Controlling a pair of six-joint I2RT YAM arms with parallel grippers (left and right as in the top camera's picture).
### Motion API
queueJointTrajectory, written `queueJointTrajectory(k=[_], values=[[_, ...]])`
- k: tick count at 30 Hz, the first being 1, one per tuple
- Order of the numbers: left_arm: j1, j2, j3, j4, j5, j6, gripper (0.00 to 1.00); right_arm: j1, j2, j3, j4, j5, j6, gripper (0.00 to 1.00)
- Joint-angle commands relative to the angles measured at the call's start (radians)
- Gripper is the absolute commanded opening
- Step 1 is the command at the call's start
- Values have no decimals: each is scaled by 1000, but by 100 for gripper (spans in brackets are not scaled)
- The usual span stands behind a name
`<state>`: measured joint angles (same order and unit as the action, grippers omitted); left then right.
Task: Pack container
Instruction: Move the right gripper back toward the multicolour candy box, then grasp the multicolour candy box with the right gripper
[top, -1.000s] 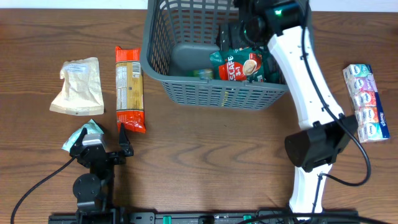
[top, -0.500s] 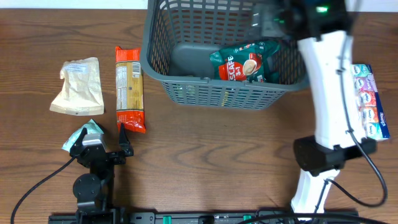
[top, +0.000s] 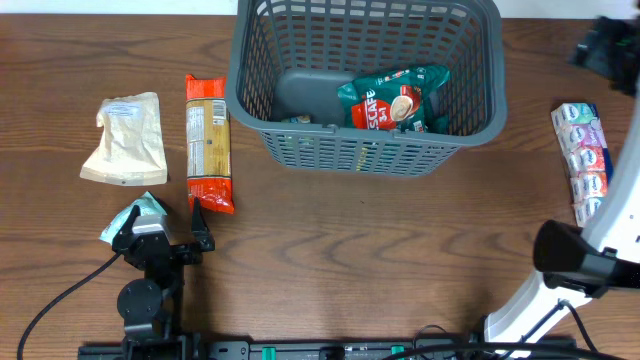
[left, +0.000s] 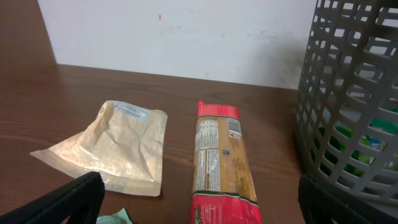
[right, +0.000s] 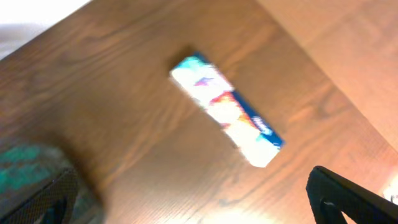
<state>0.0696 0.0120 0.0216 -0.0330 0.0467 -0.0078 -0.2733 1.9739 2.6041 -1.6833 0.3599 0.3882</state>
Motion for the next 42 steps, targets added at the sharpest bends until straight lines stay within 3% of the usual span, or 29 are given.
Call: queueJointTrajectory(k=[1, 5, 10, 13, 18, 21, 26, 36, 42], values=[[3, -2, -18, -34, -9, -13, 99, -87, 0, -5, -4, 18, 29, 99], [3, -2, -18, -34, -9, -13, 99, -187, 11, -27, -13, 17, 142, 99], [3, -2, -18, -34, -9, -13, 99, -270, 12, -144, 29, -3, 164, 99], [3, -2, -18, -34, -9, -13, 99, -291, 13, -261, 97, -13, 81, 99], [3, -2, -18, -34, -9, -13, 99, -302, 13, -512, 278, -124, -211, 99], [3, -2, -18, -34, -9, -13, 99, -303, 21, -652, 385, -226, -319, 99], [3, -2, -18, -34, -9, -13, 99, -305, 55, -836, 520, -230, -457, 99], [3, -2, -18, -34, -9, -13, 99, -329, 154, -945, 625, -89, -518, 98], [3, -2, -18, -34, -9, -13, 98, -335, 159, -946, 681, -162, -517, 97]])
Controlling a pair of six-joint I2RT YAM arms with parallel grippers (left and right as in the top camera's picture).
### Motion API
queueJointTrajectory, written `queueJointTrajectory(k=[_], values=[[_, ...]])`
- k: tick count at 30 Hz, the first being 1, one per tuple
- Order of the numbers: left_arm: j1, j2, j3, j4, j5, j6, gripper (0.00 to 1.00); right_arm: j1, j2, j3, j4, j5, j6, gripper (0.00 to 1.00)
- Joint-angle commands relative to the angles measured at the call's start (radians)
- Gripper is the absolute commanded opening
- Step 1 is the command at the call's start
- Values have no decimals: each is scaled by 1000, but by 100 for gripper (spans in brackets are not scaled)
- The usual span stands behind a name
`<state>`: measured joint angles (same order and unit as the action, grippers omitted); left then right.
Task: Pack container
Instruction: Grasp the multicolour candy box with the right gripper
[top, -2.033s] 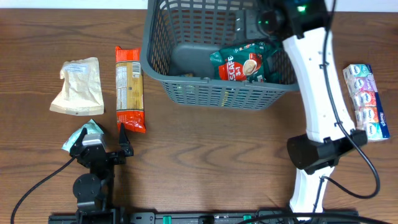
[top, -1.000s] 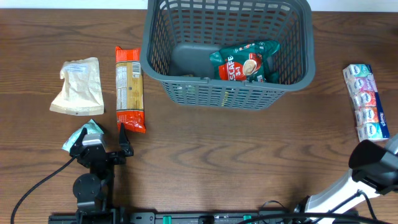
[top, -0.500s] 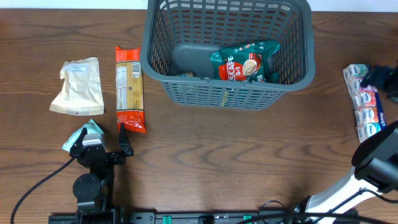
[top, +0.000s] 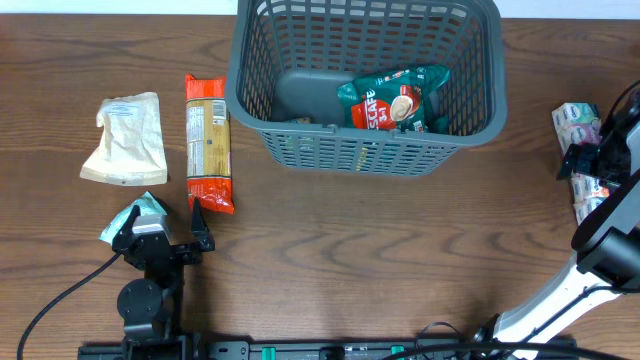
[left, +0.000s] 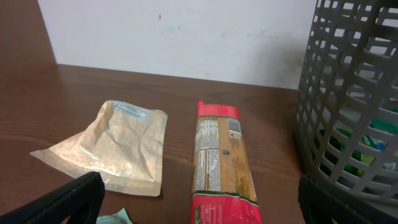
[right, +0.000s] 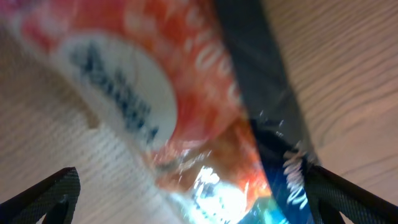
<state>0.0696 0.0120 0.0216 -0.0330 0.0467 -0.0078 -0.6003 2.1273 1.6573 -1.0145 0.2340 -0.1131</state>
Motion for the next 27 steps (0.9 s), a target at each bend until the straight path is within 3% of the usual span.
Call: queueJointTrajectory(k=[1, 21, 24, 27], values=[[3, -2, -18, -34, -9, -13, 99, -8, 5, -4, 29, -85, -16, 96], [3, -2, -18, -34, -9, -13, 99, 80, 183, -142, 130, -299, -30, 93], [3, -2, -18, -34, -9, -13, 99, 144, 186, -142, 137, -298, -30, 86], [3, -2, -18, -34, -9, -13, 99, 204, 186, -142, 148, -298, -31, 68]])
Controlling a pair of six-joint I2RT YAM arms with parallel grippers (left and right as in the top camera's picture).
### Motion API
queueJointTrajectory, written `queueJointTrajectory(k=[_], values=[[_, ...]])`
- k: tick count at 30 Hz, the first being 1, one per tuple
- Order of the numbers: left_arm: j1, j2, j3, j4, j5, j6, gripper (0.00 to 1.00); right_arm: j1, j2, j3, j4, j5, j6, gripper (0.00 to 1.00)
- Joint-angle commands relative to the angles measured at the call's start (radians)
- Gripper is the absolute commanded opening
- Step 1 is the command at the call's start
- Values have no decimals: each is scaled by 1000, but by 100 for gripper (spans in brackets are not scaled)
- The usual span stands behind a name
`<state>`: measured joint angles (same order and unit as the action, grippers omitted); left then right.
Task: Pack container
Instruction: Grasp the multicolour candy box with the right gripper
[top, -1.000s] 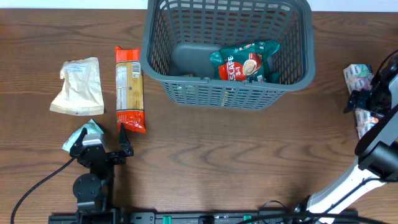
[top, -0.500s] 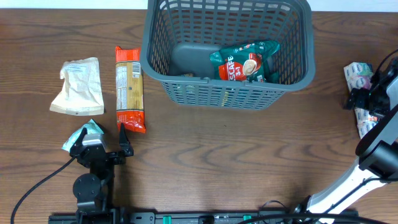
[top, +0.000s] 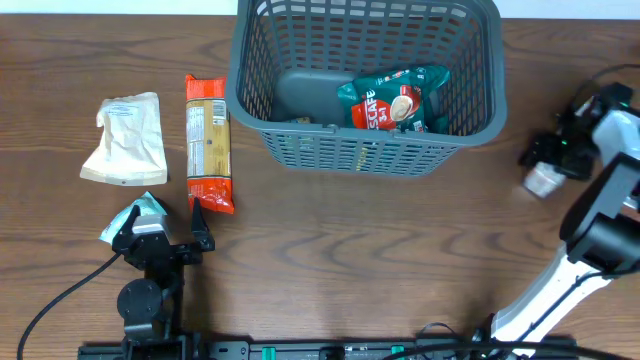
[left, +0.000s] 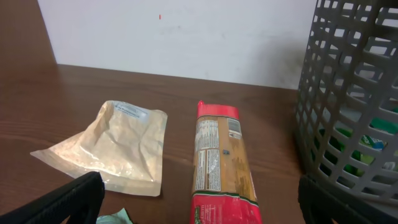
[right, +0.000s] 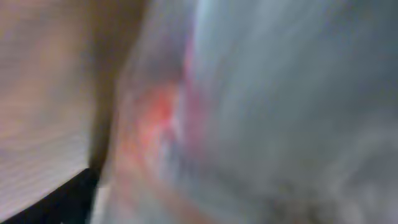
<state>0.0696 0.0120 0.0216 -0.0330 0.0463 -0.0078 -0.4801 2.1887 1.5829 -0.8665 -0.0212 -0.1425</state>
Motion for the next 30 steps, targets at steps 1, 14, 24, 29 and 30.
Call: queueJointTrajectory(k=[1, 14, 24, 29, 30], values=[[3, -2, -18, -34, -9, -13, 99, 102, 125, -68, 1, -42, -1, 61], [3, -2, -18, -34, -9, -13, 99, 196, 117, -63, -50, -35, 64, 1], [3, -2, -18, -34, -8, -13, 99, 196, -108, 75, -118, -35, 117, 2], [3, -2, -18, -34, -9, -13, 99, 198, -292, 177, -152, -36, 128, 1], [3, -2, -18, -34, -9, -13, 99, 199, -327, 195, -157, -36, 128, 1]])
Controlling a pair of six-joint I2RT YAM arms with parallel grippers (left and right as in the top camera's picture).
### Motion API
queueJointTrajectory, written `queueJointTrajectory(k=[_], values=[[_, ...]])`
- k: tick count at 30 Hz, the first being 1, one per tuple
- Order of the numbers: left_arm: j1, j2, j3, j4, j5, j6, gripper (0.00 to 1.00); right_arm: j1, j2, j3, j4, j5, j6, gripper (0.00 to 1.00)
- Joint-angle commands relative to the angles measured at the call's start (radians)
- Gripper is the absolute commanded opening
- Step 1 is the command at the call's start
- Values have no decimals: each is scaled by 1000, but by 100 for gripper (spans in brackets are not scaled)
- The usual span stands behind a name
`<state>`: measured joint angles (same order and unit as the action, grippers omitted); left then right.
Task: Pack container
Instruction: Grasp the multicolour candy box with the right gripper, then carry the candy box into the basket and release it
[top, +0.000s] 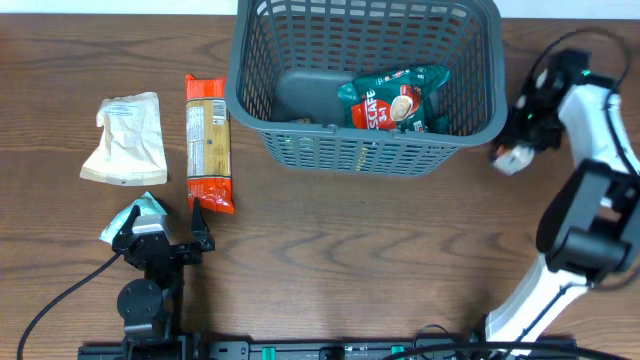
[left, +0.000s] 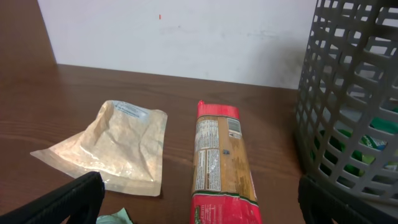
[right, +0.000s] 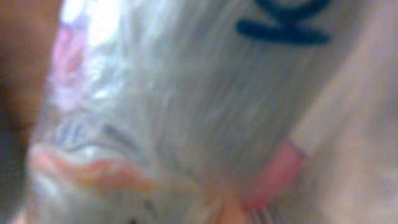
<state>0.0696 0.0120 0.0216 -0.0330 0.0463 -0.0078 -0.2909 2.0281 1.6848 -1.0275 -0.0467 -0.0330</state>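
Observation:
The grey mesh basket (top: 470, 120) stands at the back middle with a green coffee packet (top: 395, 98) inside. My right gripper (top: 521, 138) hangs just off the basket's right wall, shut on a white and pink tissue pack (top: 509, 158). That tissue pack (right: 186, 112) fills the right wrist view as a blur. My left gripper (top: 161, 243) rests open at the front left, its dark fingertips (left: 78, 198) wide apart with nothing between them. A red and tan packet (left: 221, 158) and a beige pouch (left: 115, 146) lie ahead of it.
A small pale green packet (top: 140, 212) lies under the left gripper's left finger. In the overhead view the beige pouch (top: 125, 140) and red packet (top: 208, 142) lie left of the basket. The right arm (top: 590, 200) rises along the right edge.
My right gripper, with the tissue pack in it, has moved left and slightly back, from open table right of the basket to just beside the basket's right wall. The left arm is unchanged.
The tissue pack lay at the table's right edge with my right gripper high above it. Then the gripper was down on the pack. Then the pack was off its spot, held further left, and now it hangs by the basket's right wall.

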Motion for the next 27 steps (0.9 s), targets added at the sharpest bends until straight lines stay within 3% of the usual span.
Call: queueJointTrajectory(k=[1, 6, 13, 21, 27], values=[[3, -2, -18, -34, -9, -13, 99, 13, -208, 114, 0, -11, 18, 1], [3, -2, -18, -34, -8, -13, 99, 45, -388, 195, -9, -19, 4, 1], [3, -2, -18, -34, -9, -13, 99, 211, -558, 232, -14, -67, -167, 2], [3, -2, -18, -34, -9, -13, 99, 488, -576, 232, -110, -67, -422, 1], [3, -2, -18, -34, -8, -13, 99, 607, -536, 232, -155, -66, -561, 1]])
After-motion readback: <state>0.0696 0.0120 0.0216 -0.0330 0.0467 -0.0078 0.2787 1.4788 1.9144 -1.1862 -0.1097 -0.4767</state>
